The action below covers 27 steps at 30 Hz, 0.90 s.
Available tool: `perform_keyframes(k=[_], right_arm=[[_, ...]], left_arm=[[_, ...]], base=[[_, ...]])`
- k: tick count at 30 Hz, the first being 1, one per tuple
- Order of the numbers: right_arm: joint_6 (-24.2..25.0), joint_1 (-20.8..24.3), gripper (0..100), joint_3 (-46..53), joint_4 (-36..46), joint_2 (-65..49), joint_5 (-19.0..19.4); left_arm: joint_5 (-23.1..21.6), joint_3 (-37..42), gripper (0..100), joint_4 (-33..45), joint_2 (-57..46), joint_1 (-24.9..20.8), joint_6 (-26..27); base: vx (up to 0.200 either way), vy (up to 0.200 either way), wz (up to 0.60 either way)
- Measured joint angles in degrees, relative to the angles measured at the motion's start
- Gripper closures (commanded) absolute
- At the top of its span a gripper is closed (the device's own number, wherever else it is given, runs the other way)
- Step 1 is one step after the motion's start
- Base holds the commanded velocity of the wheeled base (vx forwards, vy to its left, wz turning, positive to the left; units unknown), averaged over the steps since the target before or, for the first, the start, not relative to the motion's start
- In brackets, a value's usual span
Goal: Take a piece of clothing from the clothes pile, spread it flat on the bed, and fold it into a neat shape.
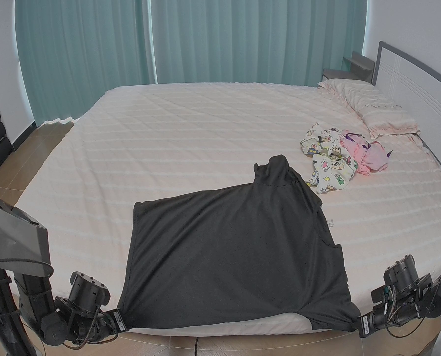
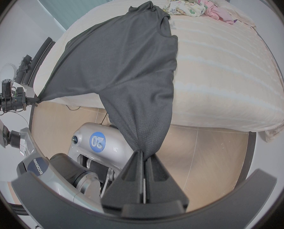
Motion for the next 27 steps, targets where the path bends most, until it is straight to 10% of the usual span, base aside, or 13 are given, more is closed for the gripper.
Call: perform_keyframes(k=[27], right_arm=[[5.49, -6.58, 100, -21.97, 0.0, -3.25, 0.38]], left_arm=[[-0.87, -10.84, 100, -0.44, -7.42, 5.92, -0.74]], base=[[0.0, 0.0, 0.0]])
